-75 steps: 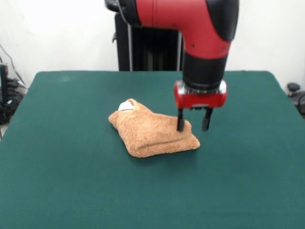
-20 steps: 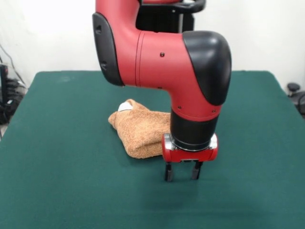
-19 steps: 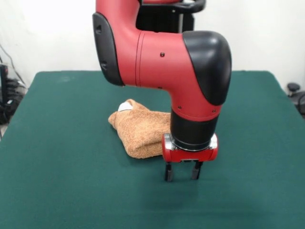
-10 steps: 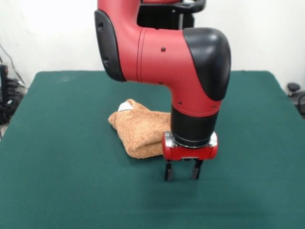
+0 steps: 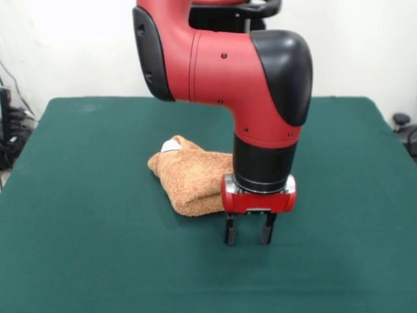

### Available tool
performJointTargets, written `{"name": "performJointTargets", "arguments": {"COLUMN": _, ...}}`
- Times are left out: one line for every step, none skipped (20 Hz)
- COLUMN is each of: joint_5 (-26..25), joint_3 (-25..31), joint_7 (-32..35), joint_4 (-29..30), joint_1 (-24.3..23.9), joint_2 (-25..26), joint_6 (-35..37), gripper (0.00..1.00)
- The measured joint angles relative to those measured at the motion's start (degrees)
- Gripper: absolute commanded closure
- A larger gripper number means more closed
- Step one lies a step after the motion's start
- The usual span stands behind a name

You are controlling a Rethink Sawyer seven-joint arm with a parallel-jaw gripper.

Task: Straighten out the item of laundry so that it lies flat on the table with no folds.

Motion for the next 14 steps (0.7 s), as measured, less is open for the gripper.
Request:
{"name": "performJointTargets", "arguments": {"joint_5": 0.0, "joint_3": 0.0, "joint_7": 0.0, "joint_4": 0.6, "joint_1": 0.0, "joint_2": -0.3, "joint_6": -0.6, "gripper": 0.0}}
{"name": "performJointTargets", "arguments": {"joint_5": 0.0, "joint_3": 0.0, "joint_7": 0.0, "joint_4": 1.0, "joint_1": 0.0, "joint_2": -0.5, "joint_6": -1.1, "gripper": 0.0}}
{"name": "performJointTargets", "arguments": {"joint_5": 0.0, "joint_3": -0.1, "joint_7": 0.0, "joint_4": 2.3, "joint_1": 0.0, "joint_2": -1.3, "joint_6": -1.8, "gripper": 0.0}}
{"name": "performJointTargets", "arguments": {"joint_5": 0.0, "joint_3": -0.2, "joint_7": 0.0, "joint_4": 3.0, "joint_1": 0.0, "joint_2": -1.9, "joint_6": -2.1, "gripper": 0.0}}
{"name": "performJointTargets", "arguments": {"joint_5": 0.0, "joint_3": -0.4, "joint_7": 0.0, "joint_4": 3.7, "joint_1": 0.0, "joint_2": -2.5, "joint_6": -2.1, "gripper": 0.0}}
{"name": "performJointTargets", "arguments": {"joint_5": 0.0, "joint_3": -0.5, "joint_7": 0.0, "joint_4": 4.3, "joint_1": 0.0, "joint_2": -3.0, "joint_6": -2.1, "gripper": 0.0}}
{"name": "performJointTargets", "arguments": {"joint_5": 0.0, "joint_3": -0.6, "joint_7": 0.0, "joint_4": 4.9, "joint_1": 0.0, "joint_2": -3.5, "joint_6": -2.1, "gripper": 0.0}}
{"name": "performJointTargets", "arguments": {"joint_5": 0.0, "joint_3": -0.8, "joint_7": 0.0, "joint_4": 5.6, "joint_1": 0.0, "joint_2": -4.3, "joint_6": -2.1, "gripper": 0.0}}
{"name": "performJointTargets", "arguments": {"joint_5": 0.0, "joint_3": -0.9, "joint_7": 0.0, "joint_4": 6.3, "joint_1": 0.1, "joint_2": -5.0, "joint_6": -2.1, "gripper": 0.0}}
{"name": "performJointTargets", "arguments": {"joint_5": 0.0, "joint_3": -1.1, "joint_7": 0.0, "joint_4": 6.9, "joint_1": 0.1, "joint_2": -5.8, "joint_6": -2.1, "gripper": 0.0}}
{"name": "performJointTargets", "arguments": {"joint_5": 0.0, "joint_3": -1.2, "joint_7": 0.0, "joint_4": 7.4, "joint_1": 0.1, "joint_2": -6.5, "joint_6": -2.1, "gripper": 0.0}}
{"name": "performJointTargets", "arguments": {"joint_5": 0.0, "joint_3": -1.3, "joint_7": 0.0, "joint_4": 7.9, "joint_1": 0.1, "joint_2": -7.1, "joint_6": -2.1, "gripper": 0.0}}
{"name": "performJointTargets", "arguments": {"joint_5": 0.0, "joint_3": -1.3, "joint_7": 0.0, "joint_4": 8.4, "joint_1": 0.2, "joint_2": -8.0, "joint_6": -2.1, "gripper": 0.0}}
{"name": "performJointTargets", "arguments": {"joint_5": 0.0, "joint_3": -1.4, "joint_7": 0.0, "joint_4": 9.1, "joint_1": 0.3, "joint_2": -9.2, "joint_6": -2.1, "gripper": 0.0}}
